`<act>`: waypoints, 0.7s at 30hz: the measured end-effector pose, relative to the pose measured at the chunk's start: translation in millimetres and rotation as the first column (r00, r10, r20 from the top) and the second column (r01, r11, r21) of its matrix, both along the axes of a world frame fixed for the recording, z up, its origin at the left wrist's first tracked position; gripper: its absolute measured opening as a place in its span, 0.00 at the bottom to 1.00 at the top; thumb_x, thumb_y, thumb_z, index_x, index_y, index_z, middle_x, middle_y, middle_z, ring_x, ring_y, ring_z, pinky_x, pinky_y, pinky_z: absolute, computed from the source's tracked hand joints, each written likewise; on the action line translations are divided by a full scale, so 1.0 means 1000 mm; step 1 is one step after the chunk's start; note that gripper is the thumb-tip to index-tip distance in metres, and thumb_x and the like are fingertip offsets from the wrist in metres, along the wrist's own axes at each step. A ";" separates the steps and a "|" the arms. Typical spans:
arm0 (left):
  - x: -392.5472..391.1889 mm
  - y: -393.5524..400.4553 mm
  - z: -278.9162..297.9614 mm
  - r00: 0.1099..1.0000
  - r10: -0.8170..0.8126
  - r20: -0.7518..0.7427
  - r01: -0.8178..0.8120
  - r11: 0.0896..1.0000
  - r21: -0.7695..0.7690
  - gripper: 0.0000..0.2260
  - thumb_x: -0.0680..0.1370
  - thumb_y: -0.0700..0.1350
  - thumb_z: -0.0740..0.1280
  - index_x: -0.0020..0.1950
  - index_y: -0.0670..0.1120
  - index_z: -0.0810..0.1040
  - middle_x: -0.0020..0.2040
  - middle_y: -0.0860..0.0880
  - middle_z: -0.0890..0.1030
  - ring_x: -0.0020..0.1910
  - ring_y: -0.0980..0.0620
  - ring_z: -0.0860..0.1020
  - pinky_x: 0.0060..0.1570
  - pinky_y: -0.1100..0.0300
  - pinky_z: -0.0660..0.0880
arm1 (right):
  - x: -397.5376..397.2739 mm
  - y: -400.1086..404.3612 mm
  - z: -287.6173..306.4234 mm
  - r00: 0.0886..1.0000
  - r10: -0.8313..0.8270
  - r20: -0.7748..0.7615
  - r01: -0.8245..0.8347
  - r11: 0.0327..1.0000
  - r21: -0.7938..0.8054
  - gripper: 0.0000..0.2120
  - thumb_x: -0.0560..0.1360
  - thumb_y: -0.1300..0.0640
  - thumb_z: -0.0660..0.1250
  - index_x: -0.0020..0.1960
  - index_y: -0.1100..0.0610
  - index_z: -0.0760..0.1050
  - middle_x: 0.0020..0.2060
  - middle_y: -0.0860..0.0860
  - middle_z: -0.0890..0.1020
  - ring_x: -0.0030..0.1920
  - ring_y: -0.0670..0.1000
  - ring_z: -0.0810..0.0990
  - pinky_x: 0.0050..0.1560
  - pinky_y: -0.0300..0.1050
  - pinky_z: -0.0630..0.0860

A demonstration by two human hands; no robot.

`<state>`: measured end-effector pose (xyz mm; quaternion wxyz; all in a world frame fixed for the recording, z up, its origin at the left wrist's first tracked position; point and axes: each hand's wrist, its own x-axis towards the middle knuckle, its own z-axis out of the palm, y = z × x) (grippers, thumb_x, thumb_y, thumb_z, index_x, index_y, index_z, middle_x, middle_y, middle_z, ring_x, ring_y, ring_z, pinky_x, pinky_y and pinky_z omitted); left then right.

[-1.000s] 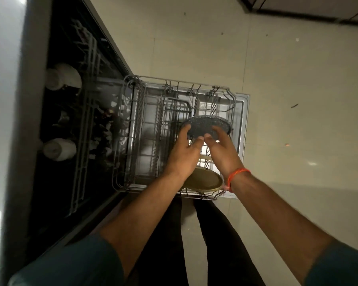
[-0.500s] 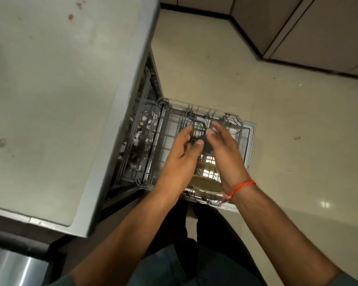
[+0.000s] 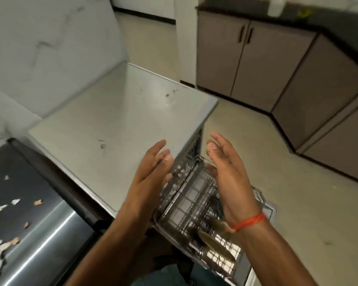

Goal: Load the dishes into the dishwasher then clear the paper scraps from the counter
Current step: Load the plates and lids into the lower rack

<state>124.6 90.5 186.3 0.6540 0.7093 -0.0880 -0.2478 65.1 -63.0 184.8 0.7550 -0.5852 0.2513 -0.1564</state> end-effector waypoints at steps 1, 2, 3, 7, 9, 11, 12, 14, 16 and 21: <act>-0.001 0.012 0.009 0.999 0.044 0.016 -0.044 0.999 -0.022 0.23 0.76 0.62 0.67 0.71 0.69 0.71 0.73 0.59 0.75 0.69 0.59 0.76 0.71 0.51 0.71 | 0.004 0.004 0.009 0.999 0.032 0.018 -0.032 0.999 -0.009 0.19 0.81 0.48 0.64 0.71 0.40 0.72 0.69 0.40 0.75 0.66 0.35 0.74 0.68 0.38 0.72; -0.001 0.022 0.016 0.995 0.091 0.027 -0.090 0.995 -0.044 0.24 0.74 0.62 0.68 0.70 0.68 0.73 0.72 0.59 0.76 0.69 0.59 0.76 0.71 0.50 0.71 | 0.009 0.009 0.016 0.997 0.065 0.036 -0.064 0.998 -0.016 0.19 0.80 0.48 0.64 0.70 0.40 0.72 0.69 0.40 0.75 0.65 0.34 0.74 0.67 0.37 0.73; -0.001 0.031 0.021 0.990 0.135 0.035 -0.132 0.989 -0.066 0.25 0.72 0.62 0.70 0.70 0.68 0.74 0.71 0.58 0.77 0.69 0.58 0.76 0.72 0.50 0.70 | 0.013 0.014 0.021 0.994 0.093 0.054 -0.092 0.996 -0.020 0.18 0.80 0.48 0.64 0.70 0.39 0.73 0.69 0.39 0.75 0.64 0.32 0.74 0.66 0.36 0.73; -0.008 0.078 0.038 0.950 0.305 0.071 -0.296 0.948 -0.115 0.28 0.69 0.65 0.70 0.69 0.67 0.74 0.70 0.58 0.78 0.69 0.57 0.77 0.71 0.50 0.71 | 0.034 0.054 0.040 0.968 0.233 0.093 -0.230 0.972 -0.046 0.16 0.81 0.49 0.65 0.67 0.38 0.75 0.65 0.39 0.78 0.60 0.32 0.77 0.68 0.41 0.72; -0.014 0.105 0.045 0.919 0.385 0.084 -0.373 0.919 -0.127 0.28 0.69 0.65 0.70 0.69 0.67 0.74 0.69 0.58 0.78 0.68 0.58 0.77 0.70 0.50 0.72 | 0.044 0.084 0.047 0.946 0.308 0.101 -0.304 0.951 -0.056 0.16 0.81 0.50 0.64 0.67 0.39 0.75 0.63 0.39 0.79 0.61 0.34 0.77 0.70 0.45 0.72; -0.019 0.136 0.048 0.878 0.469 0.100 -0.455 0.880 -0.133 0.26 0.72 0.64 0.69 0.70 0.66 0.74 0.69 0.57 0.78 0.66 0.58 0.78 0.70 0.50 0.73 | 0.050 0.121 0.053 0.907 0.407 0.109 -0.401 0.913 -0.077 0.16 0.81 0.50 0.64 0.68 0.40 0.75 0.64 0.39 0.79 0.63 0.35 0.77 0.71 0.46 0.72; -0.021 0.152 0.049 0.855 0.507 0.106 -0.493 0.859 -0.136 0.25 0.74 0.61 0.69 0.71 0.64 0.73 0.68 0.57 0.79 0.66 0.58 0.78 0.69 0.50 0.73 | 0.053 0.140 0.055 0.884 0.452 0.116 -0.445 0.892 -0.084 0.16 0.81 0.50 0.64 0.69 0.40 0.74 0.64 0.39 0.78 0.63 0.35 0.77 0.71 0.46 0.72; -0.025 0.185 0.051 0.814 0.571 0.106 -0.552 0.817 -0.168 0.22 0.77 0.55 0.70 0.71 0.59 0.74 0.64 0.57 0.82 0.64 0.58 0.80 0.69 0.51 0.73 | 0.058 0.178 0.057 0.837 0.533 0.125 -0.523 0.846 -0.106 0.18 0.80 0.49 0.65 0.69 0.41 0.74 0.65 0.39 0.78 0.64 0.35 0.76 0.71 0.45 0.72; -0.028 0.223 0.050 0.775 0.626 0.089 -0.603 0.774 -0.196 0.18 0.79 0.52 0.67 0.69 0.59 0.74 0.60 0.59 0.84 0.62 0.58 0.81 0.67 0.52 0.73 | 0.062 0.222 0.057 0.787 0.606 0.113 -0.593 0.795 -0.130 0.18 0.80 0.48 0.65 0.69 0.41 0.73 0.66 0.39 0.78 0.64 0.35 0.76 0.71 0.46 0.71; -0.041 0.326 0.036 0.662 0.749 0.028 -0.730 0.653 -0.200 0.17 0.81 0.51 0.66 0.70 0.57 0.75 0.66 0.52 0.80 0.61 0.56 0.82 0.65 0.53 0.76 | 0.067 0.329 0.051 0.662 0.746 0.069 -0.733 0.664 -0.147 0.20 0.75 0.43 0.65 0.67 0.40 0.76 0.65 0.40 0.80 0.64 0.39 0.78 0.70 0.49 0.72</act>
